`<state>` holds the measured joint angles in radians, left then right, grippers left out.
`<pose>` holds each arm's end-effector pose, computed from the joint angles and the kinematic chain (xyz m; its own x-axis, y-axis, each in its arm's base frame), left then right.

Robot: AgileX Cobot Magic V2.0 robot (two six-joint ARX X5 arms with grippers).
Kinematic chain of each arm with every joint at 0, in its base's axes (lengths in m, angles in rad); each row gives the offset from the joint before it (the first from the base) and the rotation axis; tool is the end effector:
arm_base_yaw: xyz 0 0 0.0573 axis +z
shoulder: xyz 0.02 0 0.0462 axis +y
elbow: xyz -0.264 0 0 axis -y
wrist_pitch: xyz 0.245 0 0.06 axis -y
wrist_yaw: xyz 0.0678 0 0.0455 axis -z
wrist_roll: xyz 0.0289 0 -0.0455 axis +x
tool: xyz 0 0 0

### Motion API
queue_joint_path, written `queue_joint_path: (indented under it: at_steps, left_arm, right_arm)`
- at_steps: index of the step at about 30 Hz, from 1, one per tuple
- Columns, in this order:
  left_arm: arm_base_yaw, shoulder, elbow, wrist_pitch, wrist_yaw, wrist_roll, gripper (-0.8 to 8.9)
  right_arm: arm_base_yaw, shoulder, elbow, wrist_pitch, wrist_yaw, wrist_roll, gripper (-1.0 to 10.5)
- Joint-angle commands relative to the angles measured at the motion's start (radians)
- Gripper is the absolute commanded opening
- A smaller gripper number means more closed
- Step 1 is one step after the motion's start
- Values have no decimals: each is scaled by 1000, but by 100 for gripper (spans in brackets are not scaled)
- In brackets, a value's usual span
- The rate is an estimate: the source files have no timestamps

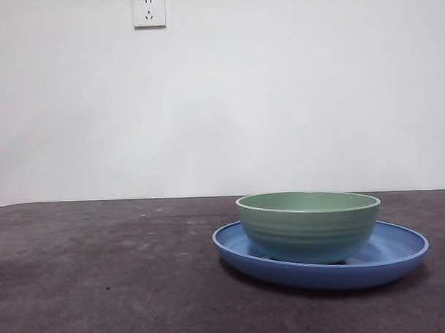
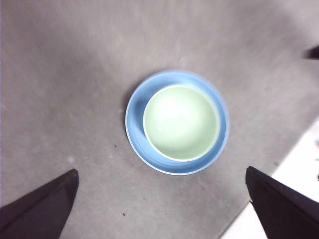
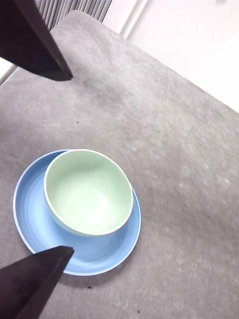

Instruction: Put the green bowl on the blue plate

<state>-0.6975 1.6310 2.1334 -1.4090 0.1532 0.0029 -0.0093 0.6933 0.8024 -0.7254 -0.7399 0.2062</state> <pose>0.2126 -0.1839 0.4617 0.3689 -0.5083 -0.7782 0.7086 0.6956 -0.1184 0.1269 0.0183 0.3070 0.6089 0.6686 -0.4269 -0.4134 0.7268 0.5485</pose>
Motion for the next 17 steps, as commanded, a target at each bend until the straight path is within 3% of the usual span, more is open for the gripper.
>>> queue_joint_path:
  at_steps: [1,11,17]
  left_arm:
    - [-4,-109,-57,-14,2,15,594]
    - [-3,-699,-613,278,1,14,594]
    - [-3,-967,-873,359,1,-52,594]
  right_arm:
    - [0,3,17,8,-5,-5,649]
    - [0,3,17,8,-5,-5,649]
    - [0,3,17,8,-5,-5,649]
